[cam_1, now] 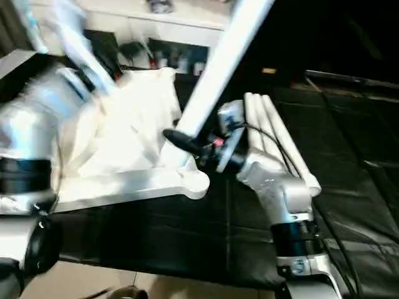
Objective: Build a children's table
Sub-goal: Pick table leg
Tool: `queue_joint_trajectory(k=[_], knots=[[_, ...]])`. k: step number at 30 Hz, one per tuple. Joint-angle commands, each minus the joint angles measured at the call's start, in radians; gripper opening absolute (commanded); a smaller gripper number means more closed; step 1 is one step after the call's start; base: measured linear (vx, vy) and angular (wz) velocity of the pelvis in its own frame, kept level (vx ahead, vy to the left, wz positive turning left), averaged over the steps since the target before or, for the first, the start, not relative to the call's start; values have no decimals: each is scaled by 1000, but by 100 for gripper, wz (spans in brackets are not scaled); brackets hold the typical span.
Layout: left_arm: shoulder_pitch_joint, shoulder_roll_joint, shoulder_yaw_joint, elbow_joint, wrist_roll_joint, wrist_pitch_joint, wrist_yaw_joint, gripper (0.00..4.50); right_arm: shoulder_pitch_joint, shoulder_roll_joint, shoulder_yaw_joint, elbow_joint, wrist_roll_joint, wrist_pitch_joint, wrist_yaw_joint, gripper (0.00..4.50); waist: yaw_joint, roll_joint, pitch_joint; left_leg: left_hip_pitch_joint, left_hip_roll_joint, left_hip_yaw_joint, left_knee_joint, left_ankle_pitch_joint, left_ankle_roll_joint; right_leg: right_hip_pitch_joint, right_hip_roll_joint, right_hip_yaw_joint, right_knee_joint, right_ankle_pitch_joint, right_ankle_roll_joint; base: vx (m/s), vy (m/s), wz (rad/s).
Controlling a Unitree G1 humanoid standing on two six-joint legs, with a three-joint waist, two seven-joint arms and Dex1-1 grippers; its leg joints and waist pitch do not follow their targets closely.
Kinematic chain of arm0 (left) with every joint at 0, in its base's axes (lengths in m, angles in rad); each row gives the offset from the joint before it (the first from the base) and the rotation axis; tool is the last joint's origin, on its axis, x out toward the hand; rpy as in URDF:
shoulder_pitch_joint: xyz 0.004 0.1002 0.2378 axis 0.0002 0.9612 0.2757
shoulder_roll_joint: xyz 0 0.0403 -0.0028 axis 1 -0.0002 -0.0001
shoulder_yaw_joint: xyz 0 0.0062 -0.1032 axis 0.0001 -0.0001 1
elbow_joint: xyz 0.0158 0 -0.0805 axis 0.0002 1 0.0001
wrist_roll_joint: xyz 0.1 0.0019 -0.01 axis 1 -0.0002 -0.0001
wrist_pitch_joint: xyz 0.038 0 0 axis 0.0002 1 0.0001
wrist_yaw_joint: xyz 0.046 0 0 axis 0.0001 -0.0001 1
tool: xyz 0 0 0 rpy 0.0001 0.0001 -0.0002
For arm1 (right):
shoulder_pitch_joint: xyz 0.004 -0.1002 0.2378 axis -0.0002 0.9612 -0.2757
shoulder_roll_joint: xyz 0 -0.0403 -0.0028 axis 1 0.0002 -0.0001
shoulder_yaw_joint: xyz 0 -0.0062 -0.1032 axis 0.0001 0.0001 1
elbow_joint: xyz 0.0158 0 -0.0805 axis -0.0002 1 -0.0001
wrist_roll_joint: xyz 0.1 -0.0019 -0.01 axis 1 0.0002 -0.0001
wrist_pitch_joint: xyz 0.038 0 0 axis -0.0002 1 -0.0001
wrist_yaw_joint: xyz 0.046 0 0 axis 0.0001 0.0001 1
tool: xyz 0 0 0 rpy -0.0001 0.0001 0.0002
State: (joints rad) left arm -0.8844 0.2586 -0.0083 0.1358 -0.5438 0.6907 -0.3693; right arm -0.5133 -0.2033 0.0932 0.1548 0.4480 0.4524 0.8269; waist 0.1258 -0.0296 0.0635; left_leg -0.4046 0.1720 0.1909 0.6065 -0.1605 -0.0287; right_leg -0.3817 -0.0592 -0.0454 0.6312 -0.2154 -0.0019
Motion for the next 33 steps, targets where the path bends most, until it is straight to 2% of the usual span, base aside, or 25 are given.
queue_joint_trajectory(k=[1, 4, 10, 15, 18, 19, 22, 23, 24, 25, 26, 27, 29, 30, 31, 33], knots=[[-15, -7, -43, -36, 5, 7, -24, 381, -18, -8, 2, 17, -34, -38, -18, 195, -4, 12, -80, 37, 59, -29, -73, -129, -71, 38, -88, 41, -53, 54, -208, 0, 0, 0], [-16, -27, -63, -51, -22, 23, -44, 381, -22, -2, 22, 30, -62, -70, -20, 195, -6, 8, -79, 36, 58, -27, -70, -138, -52, 41, -90, 44, -57, 31, -216, 0, 0, 0], [-10, -20, -109, -113, 14, 15, -117, 381, -27, 4, 31, 58, -96, -97, -35, 194, -16, 8, -75, 38, 61, -29, -72, -153, -33, 39, -89, 44, -64, -35, -212, 0, 0, 0], [-2, -11, -136, -131, 31, -3, -128, 381, -44, 16, 30, 92, -115, -110, -69, 194, -14, 15, -77, 41, 61, -28, -71, -146, -39, 36, -85, 44, -60, -13, -217, 0, 0, 0], [-3, -5, -128, -105, 50, -26, -118, 381, -50, 24, 22, 104, -119, -117, -86, 194, -15, 12, -77, 40, 60, -28, -72, -151, -40, 38, -85, 44, -60, -9, -218, 0, 0, 0], [-2, 6, -105, -71, 70, -46, -104, 381, -48, 31, 4, 108, -127, -137, -119, 194, -14, 12, -77, 40, 60, -28, -72, -145, -41, 37, -86, 44, -60, -5, -214, 0, 0, 0], [3, 36, -104, -48, 101, -74, -119, 381, -46, 38, -17, 108, -120, -159, -134, 194, -13, 11, -77, 40, 59, -28, -73, -144, -44, 37, -86, 44, -61, -7, -210, 0, 0, 0], [27, 91, -111, -21, 149, -105, -152, 381, -34, 35, -34, 95, -112, -160, -142, 194, -13, 20, -78, 41, 60, -29, -73, -154, -49, 35, -86, 44, -58, -13, -204, 0, 0, 0], [27, 91, -111, -21, 149, -105, -152, 381, -34, 35, -34, 95, -112, -160, -142, 194, -14, 18, -78, 41, 60, -31, -75, -157, -48, 35, -85, 44, -62, -15, -197, 0, 0, 0], [67, 155, -126, 0, 185, -130, -198, 381, -14, 16, -49, 70, -110, -131, -155, 194, -17, 23, -77, 41, 59, -31, -77, -161, -53, 36, -82, 44, -61, -14, -187, 0, 0, 0], [78, 168, -132, 1, 189, -134, -211, 381, -9, 10, -54, 63, -108, -124, -155, 194, -18, 21, -77, 40, 58, -32, -77, -159, -55, 37, -81, 44, -61, -13, -181, 0, 0, 0], [103, 191, -140, -3, 188, -136, -246, 381, 3, -2, -70, 50, -96, -108, -155, 194, -21, 25, -78, 42, 57, -30, -76, -156, -58, 36, -80, 44, -59, -4, -179, 0, 0, 0], [129, 208, -149, -13, 181, -129, -280, 381, 13, -8, -92, 39, -77, -94, -157, 194, -22, 33, -81, 43, 58, -29, -76, -160, -67, 34, -79, 43, -55, 20, -193, 0, 0, 0], [146, 221, -162, -20, 185, -129, -297, 381, 19, -10, -103, 34, -69, -90, -161, 194, -20, 33, -82, 46, 58, -28, -75, -159, -67, 33, -78, 43, -55, 26, -198, 0, 0, 0], [186, 240, -205, -33, 198, -124, -333, 381, 32, -24, -132, 35, -62, -102, -172, 194, -21, 52, -80, 47, 58, -29, -76, -182, -76, 28, -77, 42, -59, 24, -202, 0, 0, 0], [205, 251, -231, -45, 202, -120, -354, 381, 34, -27, -140, 28, -73, -110, -199, 194, -19, 43, -79, 47, 57, -28, -76, -201, -75, 31, -79, 43, -57, 11, -212, 0, 0, 0]])
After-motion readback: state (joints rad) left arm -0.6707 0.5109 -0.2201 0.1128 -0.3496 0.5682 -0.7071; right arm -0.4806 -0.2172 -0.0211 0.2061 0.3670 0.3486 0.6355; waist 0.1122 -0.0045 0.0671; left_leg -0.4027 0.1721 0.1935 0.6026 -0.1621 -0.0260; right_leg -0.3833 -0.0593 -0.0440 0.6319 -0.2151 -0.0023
